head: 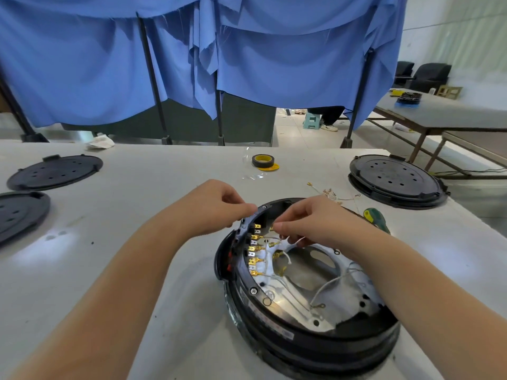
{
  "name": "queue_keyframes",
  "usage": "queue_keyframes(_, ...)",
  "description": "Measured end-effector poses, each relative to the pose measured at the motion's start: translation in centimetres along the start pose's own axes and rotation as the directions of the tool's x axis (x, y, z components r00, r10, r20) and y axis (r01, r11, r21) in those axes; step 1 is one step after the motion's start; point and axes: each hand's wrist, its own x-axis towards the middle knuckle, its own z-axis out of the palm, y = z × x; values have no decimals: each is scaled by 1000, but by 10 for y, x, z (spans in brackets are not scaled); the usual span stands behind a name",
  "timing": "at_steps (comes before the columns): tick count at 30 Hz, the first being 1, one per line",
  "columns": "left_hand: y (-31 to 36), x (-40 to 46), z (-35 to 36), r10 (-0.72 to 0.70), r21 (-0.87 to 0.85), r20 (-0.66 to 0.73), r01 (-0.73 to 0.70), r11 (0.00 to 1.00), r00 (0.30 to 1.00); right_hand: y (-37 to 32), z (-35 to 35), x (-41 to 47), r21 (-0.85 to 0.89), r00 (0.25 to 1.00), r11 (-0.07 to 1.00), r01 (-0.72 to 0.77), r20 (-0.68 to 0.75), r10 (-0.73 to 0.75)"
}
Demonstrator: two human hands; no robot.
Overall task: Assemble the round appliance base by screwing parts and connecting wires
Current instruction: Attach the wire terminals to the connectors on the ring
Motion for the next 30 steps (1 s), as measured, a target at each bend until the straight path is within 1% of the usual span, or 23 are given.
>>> queue_keyframes(2, 0, 0, 5, -21, 22, 16, 20, 1000, 1000, 1, 2, 1, 2, 1000, 1000, -5, -5, 5)
queue_keyframes(6, -3, -4, 16, -44, -2, -33, 43, 999, 999, 0, 8, 3, 11, 1000, 1000, -8, 3, 8)
queue_keyframes(10, -10, -15, 27, -46, -110, -130, 32, 993, 990, -3, 12, 4, -6, 1000, 1000, 15, -14, -15)
queue_keyframes(15, -21, -30, 43, -43, -258, -286, -34, 966, 957, -4, 16, 6, 2, 999, 1000, -11, -30, 11)
queue_keyframes(19, -25, -40, 57, -67, -390, -322, -68, 918, 944, -2, 17, 8, 2, 999, 1000, -20, -34, 20)
queue_keyframes(21, -27, -44, 62, -61, -393, -355, -90, 915, 933, -2, 17, 8, -3, 999, 1000, -18, -33, 18)
queue_keyframes(24, -30, -46, 65, -24, -348, -418, -136, 928, 908, -1, 17, 9, -17, 999, 1000, -20, -32, 20)
queue_keyframes(30, -27, -47, 68, -42, -373, -459, -149, 916, 887, 0, 18, 9, -30, 999, 999, -30, -40, 29)
